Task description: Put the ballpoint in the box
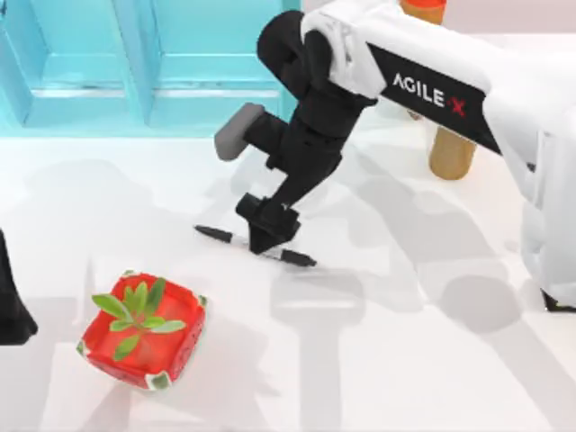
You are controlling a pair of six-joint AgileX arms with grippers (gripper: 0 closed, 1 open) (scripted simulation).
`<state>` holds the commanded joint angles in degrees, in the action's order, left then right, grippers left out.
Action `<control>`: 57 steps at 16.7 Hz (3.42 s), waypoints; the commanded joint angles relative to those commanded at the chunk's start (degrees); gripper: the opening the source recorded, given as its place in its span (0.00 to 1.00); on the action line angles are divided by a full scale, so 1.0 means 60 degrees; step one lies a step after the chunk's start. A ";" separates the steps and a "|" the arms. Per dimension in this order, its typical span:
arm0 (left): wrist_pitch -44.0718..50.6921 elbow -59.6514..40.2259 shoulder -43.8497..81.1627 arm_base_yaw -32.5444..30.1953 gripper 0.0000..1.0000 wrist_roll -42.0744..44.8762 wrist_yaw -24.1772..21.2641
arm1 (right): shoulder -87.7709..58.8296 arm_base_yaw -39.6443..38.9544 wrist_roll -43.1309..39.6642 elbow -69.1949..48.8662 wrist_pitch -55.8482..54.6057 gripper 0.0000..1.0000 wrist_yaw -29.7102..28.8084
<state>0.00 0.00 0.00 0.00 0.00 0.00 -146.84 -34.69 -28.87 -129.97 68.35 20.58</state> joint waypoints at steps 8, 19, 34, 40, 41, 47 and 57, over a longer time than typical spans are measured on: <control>0.0000 0.0000 0.0000 0.0000 1.00 0.0000 0.0000 | -0.0493 -0.0421 0.0458 0.1161 -0.1816 1.00 -0.0046; 0.0000 0.0000 0.0000 0.0000 1.00 0.0000 0.0000 | -0.0493 -0.0421 0.0458 0.1161 -0.1816 0.32 -0.0046; 0.0000 0.0000 0.0000 0.0000 1.00 0.0000 0.0000 | -0.0049 -0.0190 0.0323 0.0879 -0.1604 0.00 -0.0339; 0.0000 0.0000 0.0000 0.0000 1.00 0.0000 0.0000 | -0.0356 -0.0169 0.0318 -0.1851 0.0812 0.00 -0.0315; 0.0000 0.0000 0.0000 0.0000 1.00 0.0000 0.0000 | -0.0354 -0.0176 0.0295 -0.2406 0.1283 0.00 -0.0322; 0.0000 0.0000 0.0000 0.0000 1.00 0.0000 0.0000 | -0.0441 -0.0177 0.0286 -0.3673 0.2493 0.00 -0.0355; 0.0000 0.0000 0.0000 0.0000 1.00 0.0000 0.0000 | 0.0755 0.1652 0.3047 -0.2948 0.3408 0.00 -0.1729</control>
<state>0.00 0.00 0.00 0.00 0.00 0.00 -142.31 -24.77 -10.59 -147.65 88.80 10.20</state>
